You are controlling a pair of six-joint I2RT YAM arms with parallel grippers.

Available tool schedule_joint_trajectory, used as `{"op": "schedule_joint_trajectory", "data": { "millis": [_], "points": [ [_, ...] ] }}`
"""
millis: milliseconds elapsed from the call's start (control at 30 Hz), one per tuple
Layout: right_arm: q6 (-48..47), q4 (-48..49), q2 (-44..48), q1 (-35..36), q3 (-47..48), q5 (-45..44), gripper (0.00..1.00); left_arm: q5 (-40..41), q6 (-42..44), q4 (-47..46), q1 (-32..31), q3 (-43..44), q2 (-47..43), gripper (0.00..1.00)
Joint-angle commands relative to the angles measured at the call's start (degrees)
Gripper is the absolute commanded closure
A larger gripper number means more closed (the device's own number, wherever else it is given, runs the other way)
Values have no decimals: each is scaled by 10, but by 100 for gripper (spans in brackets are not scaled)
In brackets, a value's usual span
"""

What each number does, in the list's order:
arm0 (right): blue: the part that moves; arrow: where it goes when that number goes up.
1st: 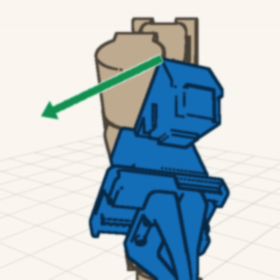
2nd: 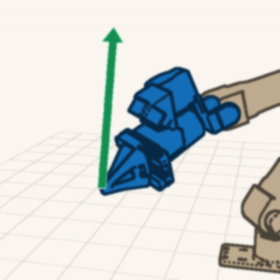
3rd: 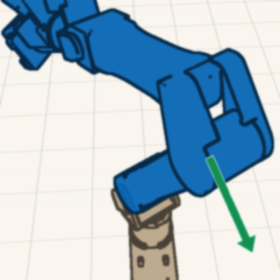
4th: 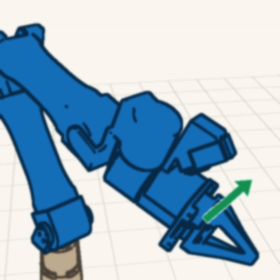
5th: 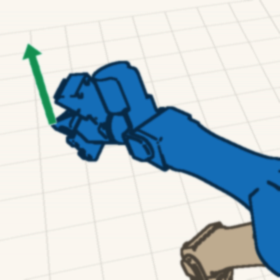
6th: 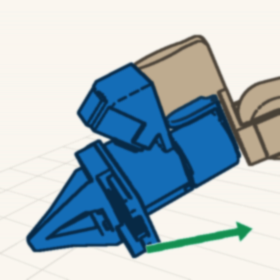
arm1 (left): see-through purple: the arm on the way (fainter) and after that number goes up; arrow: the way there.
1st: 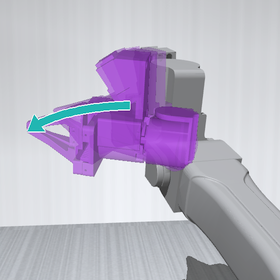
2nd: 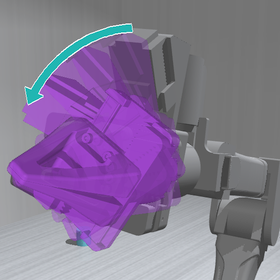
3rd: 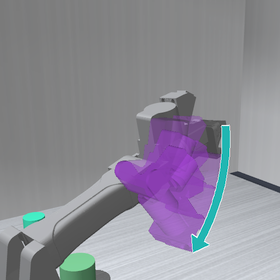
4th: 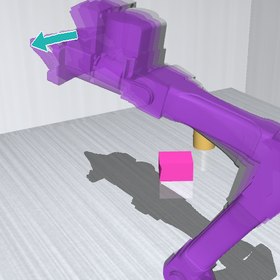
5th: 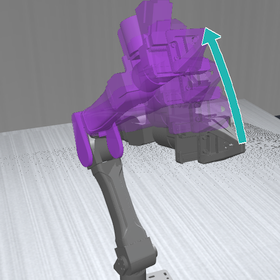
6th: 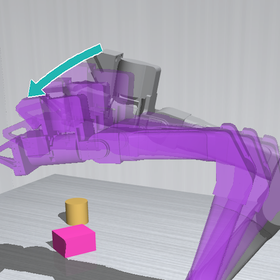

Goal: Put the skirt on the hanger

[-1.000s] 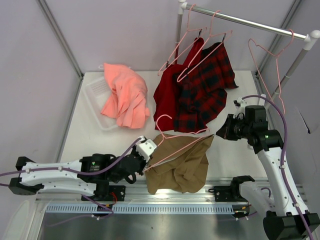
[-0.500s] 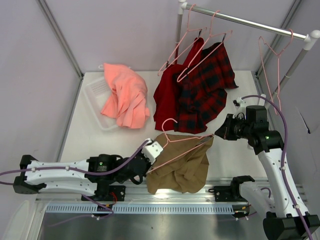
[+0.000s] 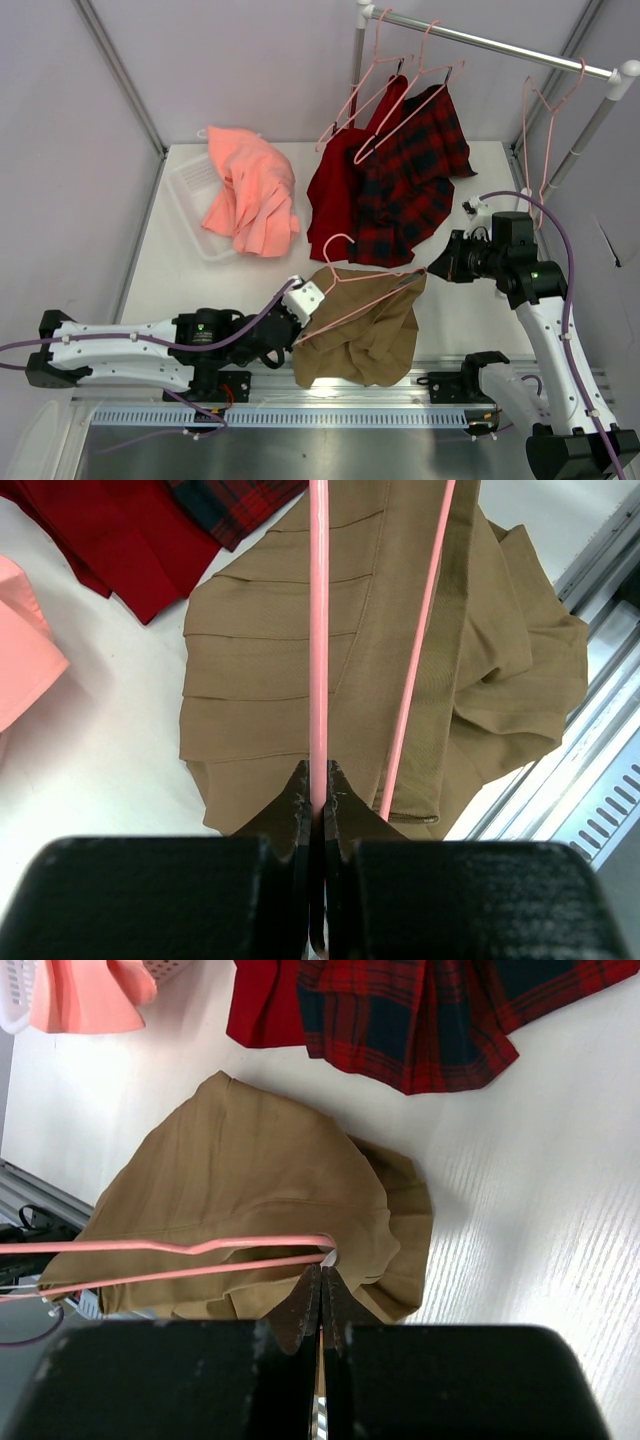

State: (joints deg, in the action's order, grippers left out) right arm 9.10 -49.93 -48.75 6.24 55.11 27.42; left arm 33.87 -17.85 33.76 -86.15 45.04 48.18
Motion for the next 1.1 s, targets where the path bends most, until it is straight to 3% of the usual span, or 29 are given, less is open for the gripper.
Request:
{"op": "schedule_joint_trajectory", "data": {
  "millis": [0,467,833,1067],
  "points": [
    [-22,-9,7,-2,29,20,100,25,9,-26,-4,11,-19,100],
    [-21,28,-35,16,89,14,100,-36,60,-93,-12,4,-2,100],
    [-12,20,-33,18,98,-95,100,-26,39,-78,-15,-11,-27,100],
    [2,28,-34,15,105,-95,100,-28,36,-77,-16,-14,-21,100]
  ]
}}
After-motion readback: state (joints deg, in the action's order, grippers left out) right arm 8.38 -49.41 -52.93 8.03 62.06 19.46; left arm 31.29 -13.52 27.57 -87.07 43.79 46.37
